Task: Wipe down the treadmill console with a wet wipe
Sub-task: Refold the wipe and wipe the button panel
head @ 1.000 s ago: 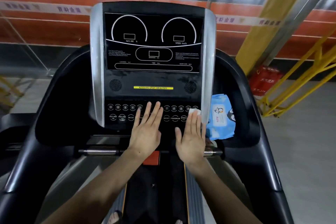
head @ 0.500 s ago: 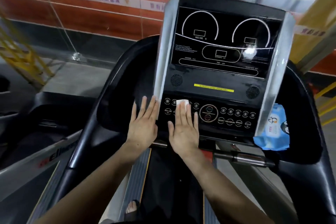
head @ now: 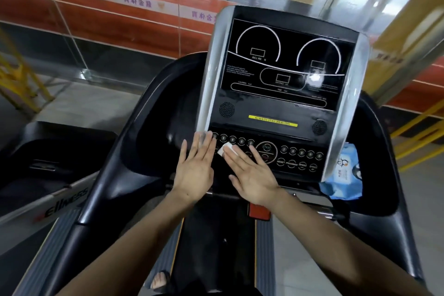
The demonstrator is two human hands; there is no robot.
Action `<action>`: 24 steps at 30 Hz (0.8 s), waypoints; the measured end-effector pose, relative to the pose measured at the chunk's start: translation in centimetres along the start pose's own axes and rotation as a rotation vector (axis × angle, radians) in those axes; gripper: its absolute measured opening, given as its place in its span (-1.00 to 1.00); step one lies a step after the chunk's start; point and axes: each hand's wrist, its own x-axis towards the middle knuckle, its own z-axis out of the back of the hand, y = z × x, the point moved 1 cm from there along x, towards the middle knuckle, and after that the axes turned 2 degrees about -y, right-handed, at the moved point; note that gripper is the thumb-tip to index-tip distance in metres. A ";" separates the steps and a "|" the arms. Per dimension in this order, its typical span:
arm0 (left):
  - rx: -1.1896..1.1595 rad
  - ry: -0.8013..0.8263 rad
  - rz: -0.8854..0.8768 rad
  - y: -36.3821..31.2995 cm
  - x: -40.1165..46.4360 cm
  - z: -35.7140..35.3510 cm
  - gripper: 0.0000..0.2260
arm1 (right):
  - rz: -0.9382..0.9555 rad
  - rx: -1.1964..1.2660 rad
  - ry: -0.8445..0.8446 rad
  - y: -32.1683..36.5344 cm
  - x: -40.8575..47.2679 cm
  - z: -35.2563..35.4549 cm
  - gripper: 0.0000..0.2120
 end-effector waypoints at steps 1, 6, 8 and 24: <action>0.001 -0.003 -0.009 -1.2 0.3 -0.2 -0.26 | -0.021 -0.014 -0.002 -1.3 -1.3 -0.1 -0.37; -0.023 -0.004 -0.045 -8.0 1.6 -1.6 -0.28 | -0.156 -0.027 -0.012 -7.9 -9.1 -1.0 -0.34; -0.037 -0.001 -0.064 -10.8 2.0 -2.2 -0.28 | -0.260 -0.027 -0.002 -10.3 -12.1 -1.6 -0.33; -0.088 -0.001 -0.053 -15.1 0.9 -3.9 -0.30 | -0.422 0.149 -0.049 -11.6 -18.4 -4.7 -0.36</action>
